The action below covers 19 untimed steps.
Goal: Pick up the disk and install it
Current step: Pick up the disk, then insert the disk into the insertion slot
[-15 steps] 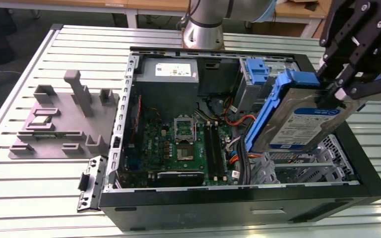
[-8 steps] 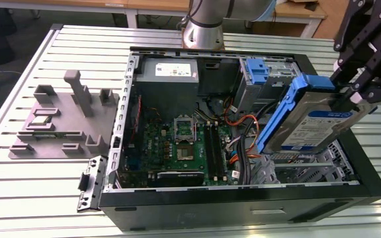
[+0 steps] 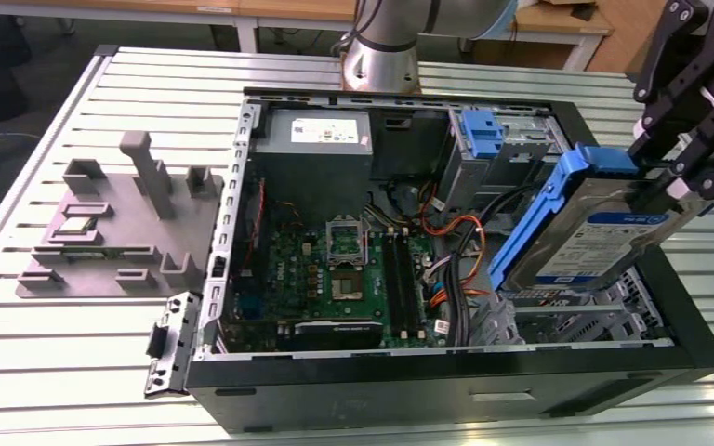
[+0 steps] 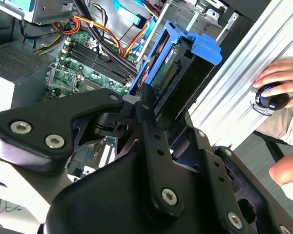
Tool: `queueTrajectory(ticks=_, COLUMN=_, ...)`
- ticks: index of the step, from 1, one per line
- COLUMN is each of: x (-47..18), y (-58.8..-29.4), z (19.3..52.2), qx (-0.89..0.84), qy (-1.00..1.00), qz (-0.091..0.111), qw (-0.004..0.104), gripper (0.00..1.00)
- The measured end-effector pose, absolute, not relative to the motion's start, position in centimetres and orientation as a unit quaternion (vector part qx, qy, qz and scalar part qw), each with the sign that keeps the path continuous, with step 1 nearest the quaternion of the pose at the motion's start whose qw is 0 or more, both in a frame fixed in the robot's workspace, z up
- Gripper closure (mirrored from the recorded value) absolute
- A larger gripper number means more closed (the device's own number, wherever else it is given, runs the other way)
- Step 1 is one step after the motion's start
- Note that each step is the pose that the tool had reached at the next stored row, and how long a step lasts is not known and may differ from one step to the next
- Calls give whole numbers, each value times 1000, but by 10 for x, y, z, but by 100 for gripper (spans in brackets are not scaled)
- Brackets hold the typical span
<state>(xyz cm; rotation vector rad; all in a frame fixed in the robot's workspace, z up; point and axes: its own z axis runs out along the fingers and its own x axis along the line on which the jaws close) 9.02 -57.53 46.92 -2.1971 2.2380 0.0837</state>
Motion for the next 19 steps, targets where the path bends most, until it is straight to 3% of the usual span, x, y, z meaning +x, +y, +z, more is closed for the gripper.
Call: queueTrajectory(ticks=19, x=109, y=-575, z=459, qx=-707, qy=707, qz=27, qw=2, gripper=65)
